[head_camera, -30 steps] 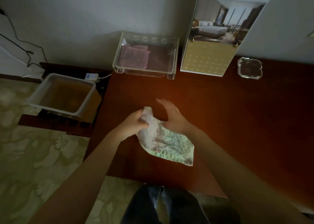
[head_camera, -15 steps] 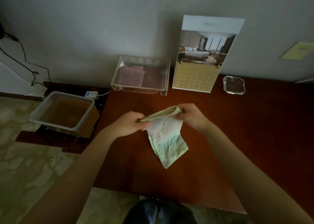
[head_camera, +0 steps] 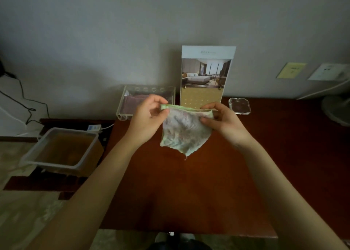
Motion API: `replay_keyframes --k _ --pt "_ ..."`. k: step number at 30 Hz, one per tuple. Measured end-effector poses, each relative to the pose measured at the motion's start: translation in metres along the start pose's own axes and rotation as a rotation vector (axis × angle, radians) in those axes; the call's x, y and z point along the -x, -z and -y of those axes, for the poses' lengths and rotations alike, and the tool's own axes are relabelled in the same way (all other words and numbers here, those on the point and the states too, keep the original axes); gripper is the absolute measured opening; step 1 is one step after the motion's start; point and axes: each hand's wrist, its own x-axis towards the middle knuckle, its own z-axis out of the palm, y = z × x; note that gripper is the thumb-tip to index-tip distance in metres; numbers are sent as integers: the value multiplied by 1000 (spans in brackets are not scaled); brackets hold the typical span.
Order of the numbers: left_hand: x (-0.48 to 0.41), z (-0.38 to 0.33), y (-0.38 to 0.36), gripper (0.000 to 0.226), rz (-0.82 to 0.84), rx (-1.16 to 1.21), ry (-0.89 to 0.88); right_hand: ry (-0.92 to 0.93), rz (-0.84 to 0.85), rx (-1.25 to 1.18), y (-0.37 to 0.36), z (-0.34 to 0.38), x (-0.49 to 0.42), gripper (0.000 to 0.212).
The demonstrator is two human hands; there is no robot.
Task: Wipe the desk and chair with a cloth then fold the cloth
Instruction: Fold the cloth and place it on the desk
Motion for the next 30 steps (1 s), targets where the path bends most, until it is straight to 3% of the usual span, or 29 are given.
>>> replay_keyframes --k 4,7,15,19,22,27,30 --pt "10 -24 12 33 67 -92 -157 172 15 158 8 23 24 38" --pt "22 -37 22 34 135 -164 -208 194 27 222 11 33 40 25" --pt "48 -45 26 25 389 -55 24 116 125 194 14 41 75 9" --pt "41 -20 16 19 499 7 173 -30 129 140 16 13 59 19" --pt "23 24 -5 22 480 -111 283 -144 41 282 12 -35 24 24" --pt "-22 108 -45 13 380 -373 320 -252 -116 548 -7 -111 -48 16" --pt "-38 140 -57 9 326 -356 387 -292 -155 584 -17 -137 -72 14"
